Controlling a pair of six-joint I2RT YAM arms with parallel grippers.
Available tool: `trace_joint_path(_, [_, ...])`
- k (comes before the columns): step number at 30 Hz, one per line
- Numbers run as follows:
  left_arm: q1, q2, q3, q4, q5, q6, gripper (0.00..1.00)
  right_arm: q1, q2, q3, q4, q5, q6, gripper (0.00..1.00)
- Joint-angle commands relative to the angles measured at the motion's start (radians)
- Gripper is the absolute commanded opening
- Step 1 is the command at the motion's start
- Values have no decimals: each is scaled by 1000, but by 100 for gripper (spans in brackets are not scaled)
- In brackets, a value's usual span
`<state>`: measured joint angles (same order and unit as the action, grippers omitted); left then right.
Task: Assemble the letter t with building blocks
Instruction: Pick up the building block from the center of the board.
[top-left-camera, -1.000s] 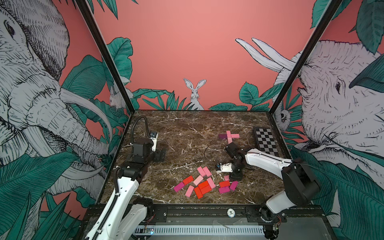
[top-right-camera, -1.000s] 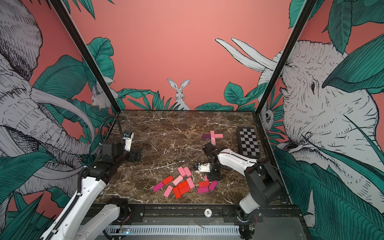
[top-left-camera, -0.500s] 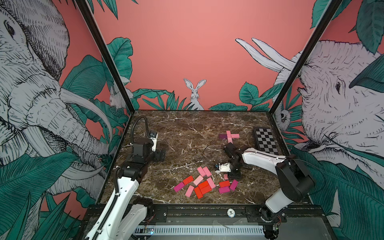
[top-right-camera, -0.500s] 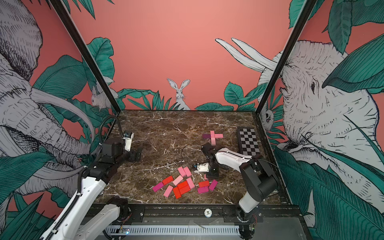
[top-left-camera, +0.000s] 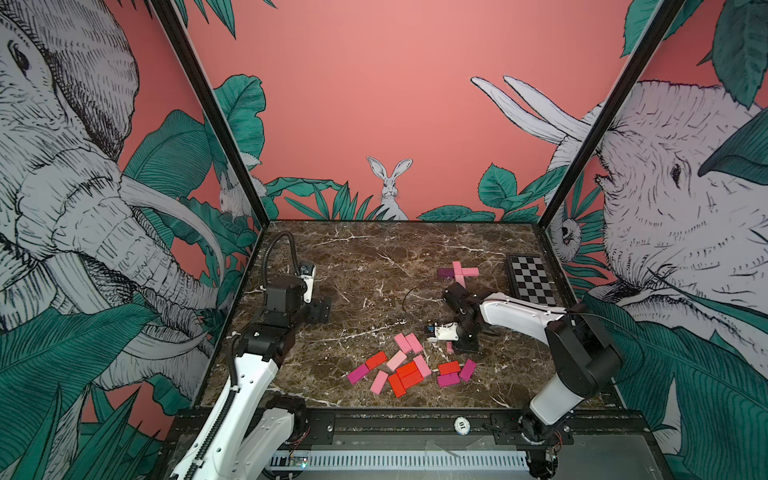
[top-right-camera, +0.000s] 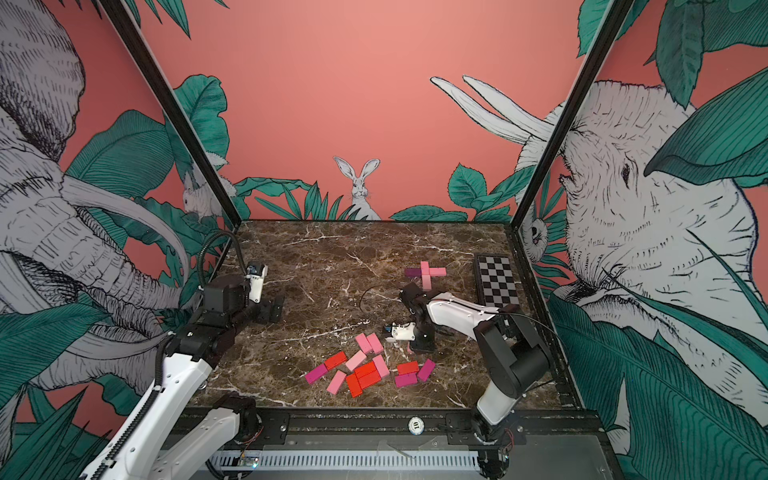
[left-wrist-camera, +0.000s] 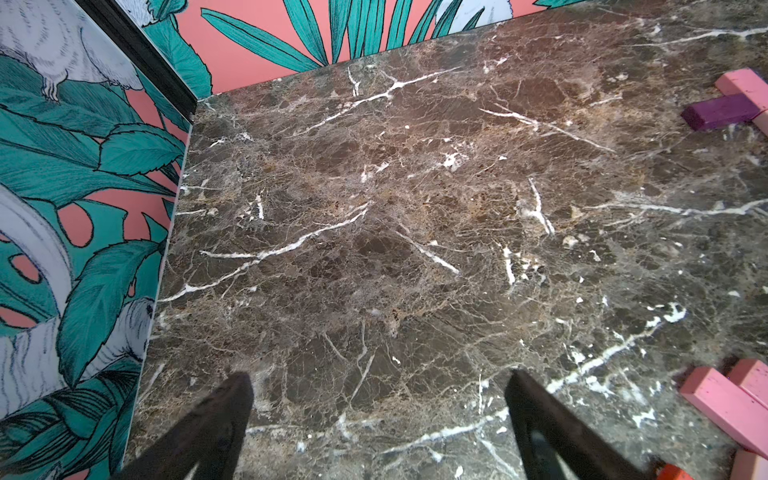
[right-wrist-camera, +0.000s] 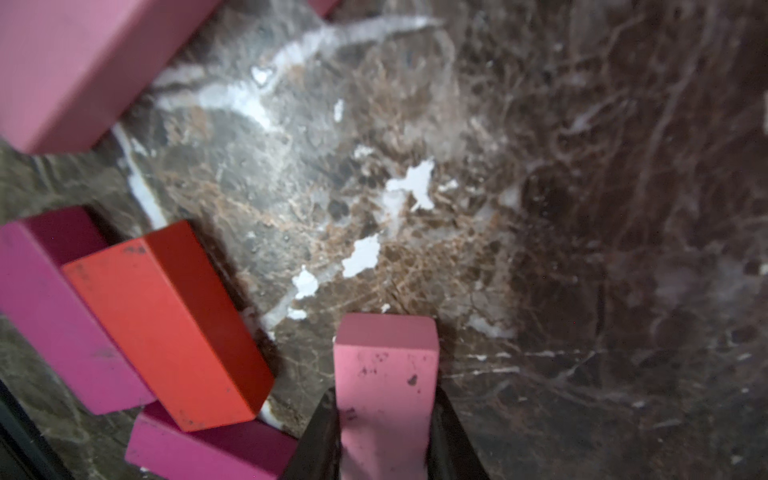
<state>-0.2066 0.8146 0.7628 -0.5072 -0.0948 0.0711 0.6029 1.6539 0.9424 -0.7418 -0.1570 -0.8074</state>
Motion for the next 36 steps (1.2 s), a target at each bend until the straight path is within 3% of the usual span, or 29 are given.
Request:
trace_joint_path(1, [1,-10,-1,-11,-5,-2,97,-12,6,20,27,-29,103,25])
trace_joint_path(7, [1,-10,-1,-10,-3,-2,97,-72,3,112,54,26,332,22])
trace_joint_path(16, [0,-12,-1,-10,-1,-2,97,-166,124,332,-110,125,706,18])
trace_joint_path(22, [1,-12,-2,-8,1,-3,97,-183,112,346,-131,188,940,20])
trace_joint_path(36, [1,-17,3,-6,16,-4,97,-198,226,429,-129,214,1155,24])
